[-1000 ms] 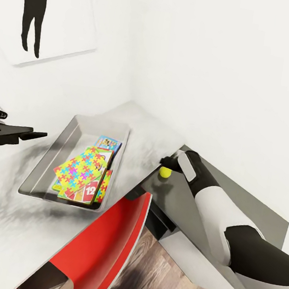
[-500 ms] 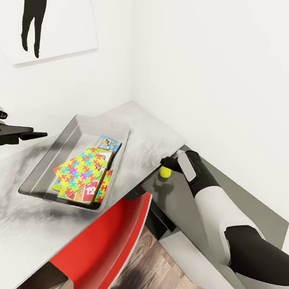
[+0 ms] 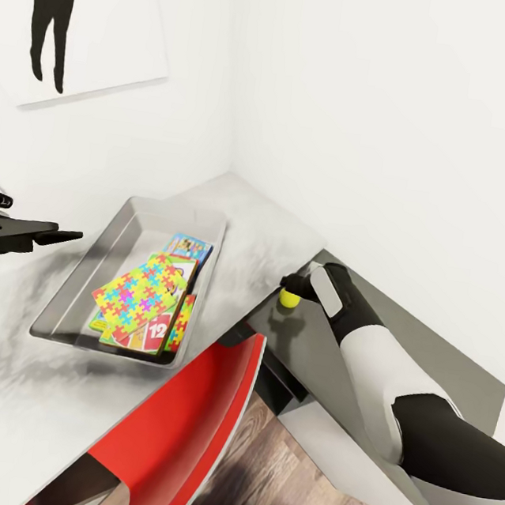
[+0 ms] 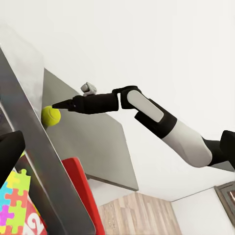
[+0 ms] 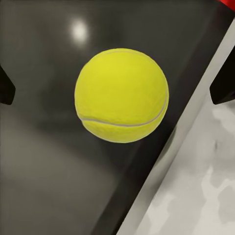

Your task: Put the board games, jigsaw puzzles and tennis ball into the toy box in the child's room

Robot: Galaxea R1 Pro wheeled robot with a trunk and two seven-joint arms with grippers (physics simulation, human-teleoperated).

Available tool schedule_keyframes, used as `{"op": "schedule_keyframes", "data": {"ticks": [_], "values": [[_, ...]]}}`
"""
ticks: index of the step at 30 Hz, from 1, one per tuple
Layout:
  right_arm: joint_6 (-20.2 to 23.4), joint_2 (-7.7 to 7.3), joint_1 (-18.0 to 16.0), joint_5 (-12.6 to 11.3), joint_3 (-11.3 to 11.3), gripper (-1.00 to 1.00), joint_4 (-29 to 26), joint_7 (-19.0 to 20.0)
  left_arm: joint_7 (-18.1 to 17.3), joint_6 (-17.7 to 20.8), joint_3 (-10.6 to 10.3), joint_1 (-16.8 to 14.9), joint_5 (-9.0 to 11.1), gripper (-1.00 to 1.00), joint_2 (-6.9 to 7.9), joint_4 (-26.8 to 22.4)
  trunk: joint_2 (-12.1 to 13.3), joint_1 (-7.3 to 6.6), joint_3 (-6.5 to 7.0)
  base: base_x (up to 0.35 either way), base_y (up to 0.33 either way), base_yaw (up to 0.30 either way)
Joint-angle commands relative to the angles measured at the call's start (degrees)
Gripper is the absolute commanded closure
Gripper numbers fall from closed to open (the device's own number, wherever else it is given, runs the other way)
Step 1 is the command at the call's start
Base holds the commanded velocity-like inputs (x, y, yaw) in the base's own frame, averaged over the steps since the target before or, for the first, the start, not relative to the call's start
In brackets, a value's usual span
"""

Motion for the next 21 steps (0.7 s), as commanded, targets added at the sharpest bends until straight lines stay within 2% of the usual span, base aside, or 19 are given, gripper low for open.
{"op": "schedule_keyframes", "data": {"ticks": [1,21], "values": [[0.11,-0.05,-0.04,-0.61,0.27,-1.0,-0.06,-0.54,-0.06,0.45,-0.03,-0.05,0.16,-1.0,0.03,0.01,-0.1,0.03,-0.18,0.0,0.0,0.0],[0.11,-0.06,-0.04,-0.54,0.27,-1.0,-0.06,-0.61,-0.06,0.45,-0.03,-0.05,-0.03,-1.0,-0.05,0.01,-0.1,0.03,-2.01,0.0,0.0,0.0]]}}
